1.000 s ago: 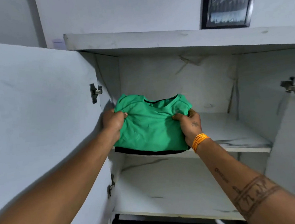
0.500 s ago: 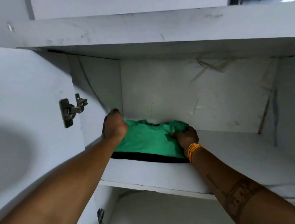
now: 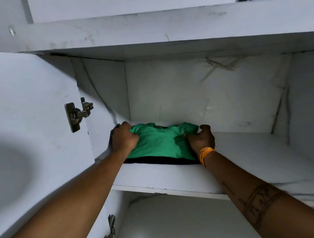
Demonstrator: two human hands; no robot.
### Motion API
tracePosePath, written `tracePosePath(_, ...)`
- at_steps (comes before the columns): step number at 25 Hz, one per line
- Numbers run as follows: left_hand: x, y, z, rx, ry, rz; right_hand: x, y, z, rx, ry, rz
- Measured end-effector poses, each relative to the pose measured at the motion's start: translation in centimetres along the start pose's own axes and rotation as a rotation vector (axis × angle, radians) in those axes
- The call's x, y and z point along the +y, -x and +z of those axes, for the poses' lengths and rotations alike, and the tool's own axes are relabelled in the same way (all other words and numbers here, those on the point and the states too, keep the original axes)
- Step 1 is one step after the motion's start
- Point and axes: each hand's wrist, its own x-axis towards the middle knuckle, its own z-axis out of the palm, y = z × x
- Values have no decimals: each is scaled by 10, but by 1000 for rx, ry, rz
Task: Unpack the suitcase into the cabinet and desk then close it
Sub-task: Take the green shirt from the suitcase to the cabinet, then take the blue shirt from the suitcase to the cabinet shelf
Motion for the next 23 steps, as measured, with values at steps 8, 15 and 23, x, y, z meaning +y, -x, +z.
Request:
tracePosePath(8, 31, 122, -64, 27, 852, -35, -19, 114, -58, 111, -253, -192)
tracePosePath(15, 25, 259, -149, -127, 1014, -74, -29, 272, -83, -185, -496, -190)
tracePosePath(23, -10, 380, -231, 22, 878, -118, -21, 398, -80, -580, -555, -190)
